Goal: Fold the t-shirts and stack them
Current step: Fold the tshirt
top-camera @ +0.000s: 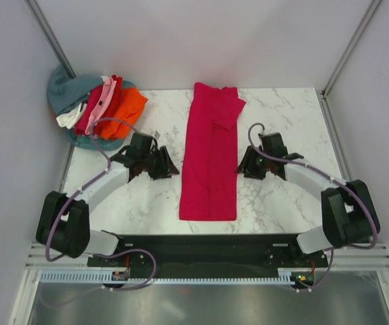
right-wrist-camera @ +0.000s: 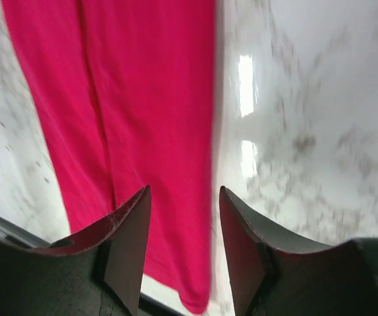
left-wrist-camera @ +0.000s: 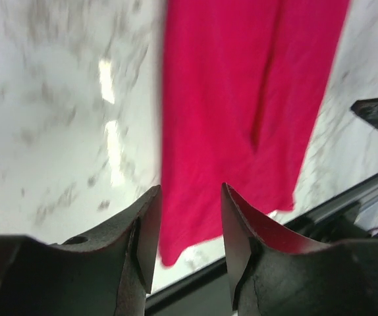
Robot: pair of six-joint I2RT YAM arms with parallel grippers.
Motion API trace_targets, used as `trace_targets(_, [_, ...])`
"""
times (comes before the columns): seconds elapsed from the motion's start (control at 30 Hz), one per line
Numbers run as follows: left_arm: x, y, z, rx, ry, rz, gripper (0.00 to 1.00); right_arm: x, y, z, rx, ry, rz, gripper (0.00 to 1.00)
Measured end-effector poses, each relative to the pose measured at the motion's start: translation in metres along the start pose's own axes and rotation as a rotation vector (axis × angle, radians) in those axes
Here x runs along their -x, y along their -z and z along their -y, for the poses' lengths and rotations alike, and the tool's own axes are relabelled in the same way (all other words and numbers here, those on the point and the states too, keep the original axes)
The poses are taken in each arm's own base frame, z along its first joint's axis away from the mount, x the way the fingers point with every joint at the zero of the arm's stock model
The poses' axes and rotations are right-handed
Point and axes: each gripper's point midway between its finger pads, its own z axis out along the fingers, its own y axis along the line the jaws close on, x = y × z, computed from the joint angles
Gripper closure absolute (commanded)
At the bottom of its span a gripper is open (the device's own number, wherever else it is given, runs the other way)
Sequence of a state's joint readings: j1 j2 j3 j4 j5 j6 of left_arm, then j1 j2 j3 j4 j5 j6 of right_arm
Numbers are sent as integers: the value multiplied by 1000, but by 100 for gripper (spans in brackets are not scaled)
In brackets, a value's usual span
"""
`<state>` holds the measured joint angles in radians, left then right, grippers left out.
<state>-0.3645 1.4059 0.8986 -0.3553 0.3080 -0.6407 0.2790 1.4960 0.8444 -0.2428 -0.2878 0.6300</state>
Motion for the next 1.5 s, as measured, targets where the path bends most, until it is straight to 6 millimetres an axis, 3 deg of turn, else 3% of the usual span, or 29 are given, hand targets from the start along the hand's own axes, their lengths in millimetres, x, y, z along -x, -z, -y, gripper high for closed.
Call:
trace_targets(0.13, [-73,7,-30,39,-14,-106,51,-64,15,13,-27,28,-89,48])
trace_targets(0.23, [-109,16,-34,24,-45,-146,51,-100,25,13,-22,56,-125,49])
trace_targets(0.37, [-140,20,-36,8,-71,-190,51,-137,34,10,-2,80,-165,51])
trace_targets(0.53, [-166,18,-52,36,-59,-244,50,-160,36,15,-18,74,-191,53])
trace_targets(0.7, [-170,16,-55,34,-46,-241,44,-173,31,18,-46,78,-220,61])
trace_targets(0.87, [-163,14,-48,7,-52,-212,42,-180,27,14,-44,93,-227,80])
trace_targets(1.2, [-159,4,-45,7,-37,-213,44,-185,29,16,-34,82,-213,89])
trace_targets(1.4, [-155,-4,-40,-10,-19,-201,54,-184,29,17,-39,75,-211,96])
trace_targets(1.47, [-156,-7,-37,-23,-10,-206,63,-184,29,17,-40,77,-209,99])
trace_targets(1.5, [-156,-9,-37,-28,-10,-206,73,-184,30,18,-42,78,-209,100])
